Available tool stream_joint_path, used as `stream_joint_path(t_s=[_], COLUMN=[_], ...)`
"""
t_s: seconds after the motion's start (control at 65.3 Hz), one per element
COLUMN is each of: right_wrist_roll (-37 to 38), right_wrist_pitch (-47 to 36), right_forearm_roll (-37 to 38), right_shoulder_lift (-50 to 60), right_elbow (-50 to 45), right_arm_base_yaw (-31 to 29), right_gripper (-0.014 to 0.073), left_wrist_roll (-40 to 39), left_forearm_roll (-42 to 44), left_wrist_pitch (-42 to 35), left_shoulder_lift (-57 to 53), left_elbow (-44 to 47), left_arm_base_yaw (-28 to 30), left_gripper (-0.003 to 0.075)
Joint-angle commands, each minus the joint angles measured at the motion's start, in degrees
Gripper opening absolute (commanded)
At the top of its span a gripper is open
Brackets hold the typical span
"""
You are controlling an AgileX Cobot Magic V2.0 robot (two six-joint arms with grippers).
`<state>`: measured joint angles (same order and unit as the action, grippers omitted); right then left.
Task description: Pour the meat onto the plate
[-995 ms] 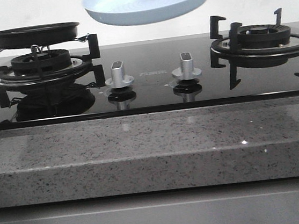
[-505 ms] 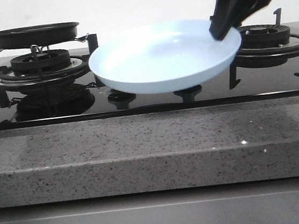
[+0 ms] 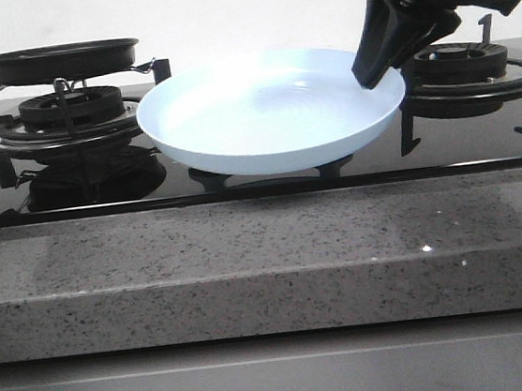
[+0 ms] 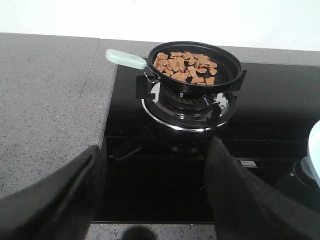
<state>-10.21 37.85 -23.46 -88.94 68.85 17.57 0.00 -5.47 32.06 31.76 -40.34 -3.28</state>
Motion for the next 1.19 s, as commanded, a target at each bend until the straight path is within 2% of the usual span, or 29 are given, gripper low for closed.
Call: stream_joint_path(t_s=[0.0,0.75,0.98,1.087,1.179], right_wrist_roll=[-0.7,-0.7,-0.7,-0.7,-0.7], right_wrist_pitch=[-2.5,-2.5,-2.5,-2.5,-2.5], right_forearm_roll=[-1.3,-1.3,-1.3,-1.3,-1.3], right_shoulder_lift=[2.6,2.6,2.6,2.6,2.6], right_elbow=[1.4,1.4,1.4,1.4,1.4], right_arm_base_yaw=[0.0,0.0,0.0,0.0,0.0], right_gripper=[-0.0069,-0.0069,-0.0069,-0.0069,-0.0069], left_wrist_roll=[0.0,0.0,0.0,-0.4,-0.4], left_forearm_roll=[-0.2,-1.9,0.9,0.8,0.7], left_wrist_pitch=[-4.8,-5.1,5.2,9.9,12.9], left_shoulder_lift=[0.5,0.9,9.3,15.6,21.4], left_elbow=[-2.0,-2.4,-9.9,-14.4,-17.7], left_arm_base_yaw=[0.0,0.0,0.0,0.0,0.3], left_gripper=[0.0441,0.0438,0.0405,0.0444,0.0542])
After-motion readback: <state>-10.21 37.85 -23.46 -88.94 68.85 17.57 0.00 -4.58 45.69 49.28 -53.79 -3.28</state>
